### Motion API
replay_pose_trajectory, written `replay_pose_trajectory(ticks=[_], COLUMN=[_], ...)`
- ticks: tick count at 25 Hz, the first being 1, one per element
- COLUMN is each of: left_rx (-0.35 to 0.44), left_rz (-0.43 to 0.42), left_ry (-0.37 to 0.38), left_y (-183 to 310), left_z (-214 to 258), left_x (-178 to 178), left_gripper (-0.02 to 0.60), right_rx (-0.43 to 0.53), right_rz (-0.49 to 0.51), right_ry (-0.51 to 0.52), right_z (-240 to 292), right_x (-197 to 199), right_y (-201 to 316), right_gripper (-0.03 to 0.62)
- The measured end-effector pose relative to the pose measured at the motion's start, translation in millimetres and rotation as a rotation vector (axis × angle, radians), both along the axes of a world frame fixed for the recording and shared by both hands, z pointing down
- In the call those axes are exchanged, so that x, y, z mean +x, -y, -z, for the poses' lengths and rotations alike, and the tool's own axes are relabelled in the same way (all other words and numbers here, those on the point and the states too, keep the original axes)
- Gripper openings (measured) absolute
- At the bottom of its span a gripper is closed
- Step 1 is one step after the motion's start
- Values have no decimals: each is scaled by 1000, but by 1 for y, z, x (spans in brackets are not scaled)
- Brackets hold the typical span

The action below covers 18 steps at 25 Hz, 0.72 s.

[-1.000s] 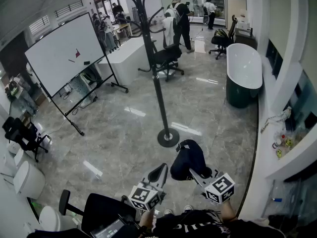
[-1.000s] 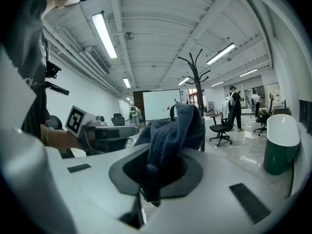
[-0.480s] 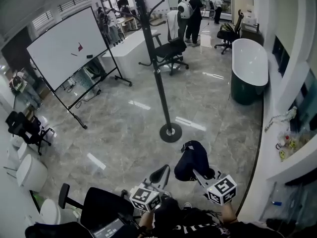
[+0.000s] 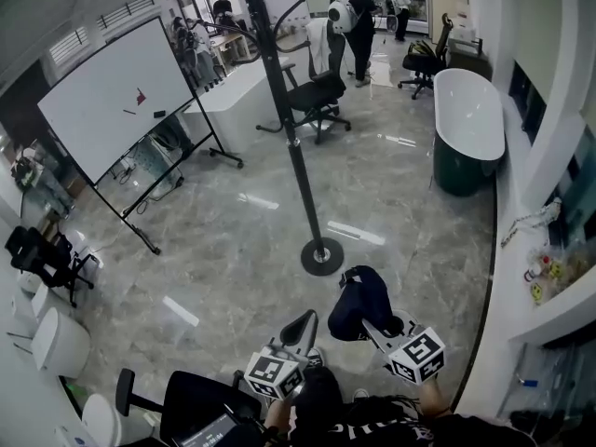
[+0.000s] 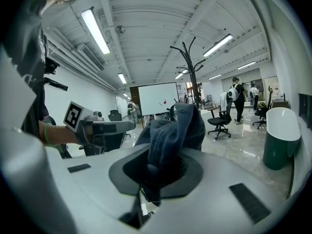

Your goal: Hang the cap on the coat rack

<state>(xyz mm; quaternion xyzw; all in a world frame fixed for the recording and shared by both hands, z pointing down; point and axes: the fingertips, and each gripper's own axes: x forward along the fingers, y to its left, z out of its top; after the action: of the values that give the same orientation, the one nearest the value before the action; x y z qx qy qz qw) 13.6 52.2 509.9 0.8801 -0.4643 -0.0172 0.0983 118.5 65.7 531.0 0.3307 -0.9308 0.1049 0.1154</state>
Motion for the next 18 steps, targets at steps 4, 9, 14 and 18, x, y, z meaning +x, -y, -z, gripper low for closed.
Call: replay_pose_trajectory(ticks=[4,9,14,18], left_rx=[21,30,22,24], left_rz=[-12,-8,-41,-63], left_ry=[10,3,-12,-20], left_y=[44,99,141,174], left_z=[3,13,21,19], left_x=[-26,-76,-110,-139], left_gripper=[-2,-2,-2,-2], right_rx=[4,12,25,44], right_rz=[-11,-23,-37,-55], right_ry=[-21,-10,-19,-30], right_z=[1,15,24,28], right_x=[-24,-71,-111,-140], right_y=[39,91,138,176], right_gripper=[41,41,41,41])
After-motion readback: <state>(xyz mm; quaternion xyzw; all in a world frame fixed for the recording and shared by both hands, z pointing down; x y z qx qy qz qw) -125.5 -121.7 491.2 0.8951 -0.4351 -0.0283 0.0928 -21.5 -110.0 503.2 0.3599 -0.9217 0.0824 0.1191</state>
